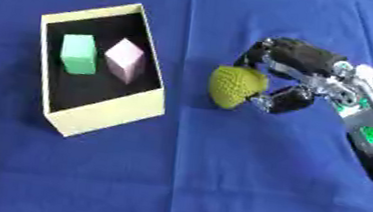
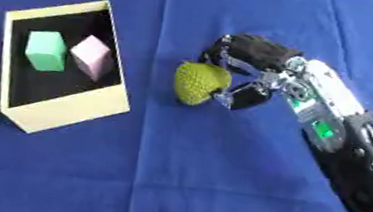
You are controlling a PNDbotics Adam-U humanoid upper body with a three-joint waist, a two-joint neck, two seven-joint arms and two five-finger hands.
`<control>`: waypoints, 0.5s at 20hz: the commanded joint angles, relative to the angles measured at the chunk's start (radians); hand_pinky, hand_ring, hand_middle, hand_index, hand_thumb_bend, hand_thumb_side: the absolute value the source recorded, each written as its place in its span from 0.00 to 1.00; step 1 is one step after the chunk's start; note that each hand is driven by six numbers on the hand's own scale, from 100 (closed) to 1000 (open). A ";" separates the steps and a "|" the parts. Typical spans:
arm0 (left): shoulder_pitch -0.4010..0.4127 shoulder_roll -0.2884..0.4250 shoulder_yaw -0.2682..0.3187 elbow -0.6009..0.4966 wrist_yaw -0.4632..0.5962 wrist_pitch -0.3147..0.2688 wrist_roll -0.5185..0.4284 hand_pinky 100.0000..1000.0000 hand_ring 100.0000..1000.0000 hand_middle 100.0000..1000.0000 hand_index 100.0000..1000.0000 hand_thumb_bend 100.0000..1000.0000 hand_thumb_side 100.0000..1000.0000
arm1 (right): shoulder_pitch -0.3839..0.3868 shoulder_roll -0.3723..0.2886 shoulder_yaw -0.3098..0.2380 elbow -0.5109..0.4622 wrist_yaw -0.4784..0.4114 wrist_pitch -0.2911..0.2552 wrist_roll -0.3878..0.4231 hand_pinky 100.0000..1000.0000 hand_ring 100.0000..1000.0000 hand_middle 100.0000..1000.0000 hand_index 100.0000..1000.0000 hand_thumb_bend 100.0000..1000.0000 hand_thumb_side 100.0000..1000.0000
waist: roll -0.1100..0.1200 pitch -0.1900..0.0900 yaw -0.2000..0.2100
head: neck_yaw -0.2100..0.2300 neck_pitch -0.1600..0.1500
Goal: Pick up objects on the table and place them in the box.
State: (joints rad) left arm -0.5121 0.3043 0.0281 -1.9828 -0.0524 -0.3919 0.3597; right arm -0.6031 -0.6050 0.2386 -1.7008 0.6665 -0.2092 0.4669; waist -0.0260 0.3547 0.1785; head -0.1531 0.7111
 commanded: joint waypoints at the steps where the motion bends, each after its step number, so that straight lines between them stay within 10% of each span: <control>1: -0.008 0.009 0.002 -0.017 0.005 0.001 -0.001 0.67 0.81 0.73 0.80 0.11 0.60 | -0.034 -0.038 -0.036 -0.061 -0.102 0.049 0.002 0.75 0.58 0.23 0.48 0.00 0.00 | 0.001 -0.026 -0.001 | 0.004 0.000; 10: -0.005 0.013 0.001 -0.017 0.004 0.004 0.001 0.67 0.81 0.73 0.80 0.11 0.60 | -0.196 -0.092 -0.067 -0.072 -0.355 0.081 0.088 0.63 0.47 0.09 0.33 0.00 0.00 | -0.002 -0.034 -0.002 | 0.004 0.017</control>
State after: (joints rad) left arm -0.5105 0.3043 0.0281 -1.9828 -0.0523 -0.3899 0.3595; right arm -0.7769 -0.6604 0.1853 -1.7625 0.3477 -0.1269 0.5414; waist -0.0299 0.3489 0.1768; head -0.1504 0.7228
